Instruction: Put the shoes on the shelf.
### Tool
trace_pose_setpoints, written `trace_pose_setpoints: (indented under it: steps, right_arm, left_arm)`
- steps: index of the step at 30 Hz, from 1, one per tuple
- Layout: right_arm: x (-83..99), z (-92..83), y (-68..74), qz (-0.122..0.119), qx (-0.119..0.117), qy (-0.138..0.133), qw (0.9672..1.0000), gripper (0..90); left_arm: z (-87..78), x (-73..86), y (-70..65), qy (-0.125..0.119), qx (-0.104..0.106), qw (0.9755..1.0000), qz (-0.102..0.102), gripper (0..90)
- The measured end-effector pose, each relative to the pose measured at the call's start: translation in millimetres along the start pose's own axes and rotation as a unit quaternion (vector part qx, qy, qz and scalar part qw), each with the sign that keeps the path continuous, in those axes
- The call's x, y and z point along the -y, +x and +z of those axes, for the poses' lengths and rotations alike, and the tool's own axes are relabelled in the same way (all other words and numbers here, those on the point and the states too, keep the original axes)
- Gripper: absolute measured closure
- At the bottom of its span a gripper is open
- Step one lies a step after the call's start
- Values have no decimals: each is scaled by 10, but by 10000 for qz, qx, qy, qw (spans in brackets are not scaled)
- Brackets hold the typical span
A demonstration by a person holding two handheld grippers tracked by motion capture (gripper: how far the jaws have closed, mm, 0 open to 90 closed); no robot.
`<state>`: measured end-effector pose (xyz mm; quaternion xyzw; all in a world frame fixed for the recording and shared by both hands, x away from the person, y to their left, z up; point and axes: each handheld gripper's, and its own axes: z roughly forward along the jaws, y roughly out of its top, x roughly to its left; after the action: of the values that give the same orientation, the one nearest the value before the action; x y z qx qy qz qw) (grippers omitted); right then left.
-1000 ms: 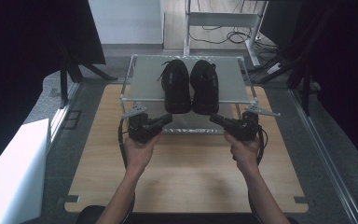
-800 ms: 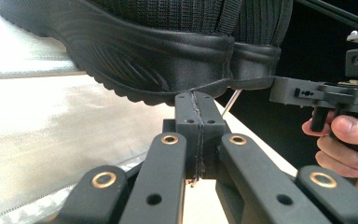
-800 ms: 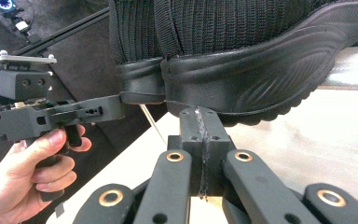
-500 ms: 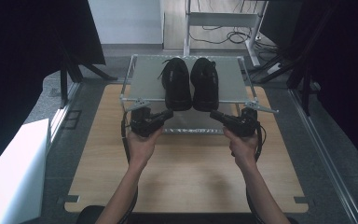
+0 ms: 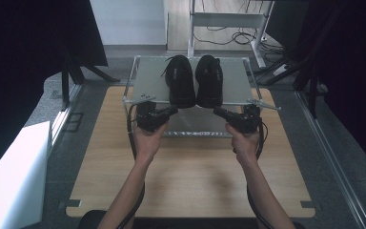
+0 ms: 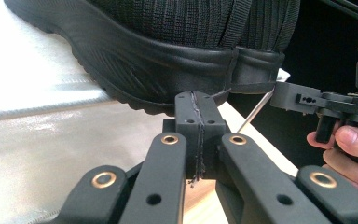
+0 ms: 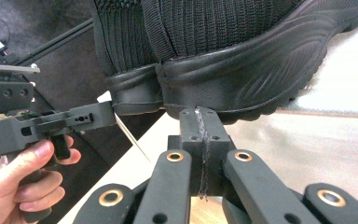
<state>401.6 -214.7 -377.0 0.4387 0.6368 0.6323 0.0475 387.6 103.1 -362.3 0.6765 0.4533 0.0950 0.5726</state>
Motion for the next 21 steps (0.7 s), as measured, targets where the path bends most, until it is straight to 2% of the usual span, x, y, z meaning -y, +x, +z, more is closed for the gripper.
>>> trace_pose_setpoints:
  steps: [9, 17, 21]
  right_arm:
    - [-31, 115, -78, 144, 72, -31, 9999, 900]
    - [-56, 209, -157, 381, 136, -40, 9992, 900]
    - [-64, 239, -189, 461, 180, -40, 9988, 900]
  left_arm:
    - [110, -79, 69, 60, -149, 9998, -84, 898]
    - [192, -117, 120, 94, -180, 9996, -183, 898]
    - [236, -128, 129, 130, -290, 9993, -178, 898]
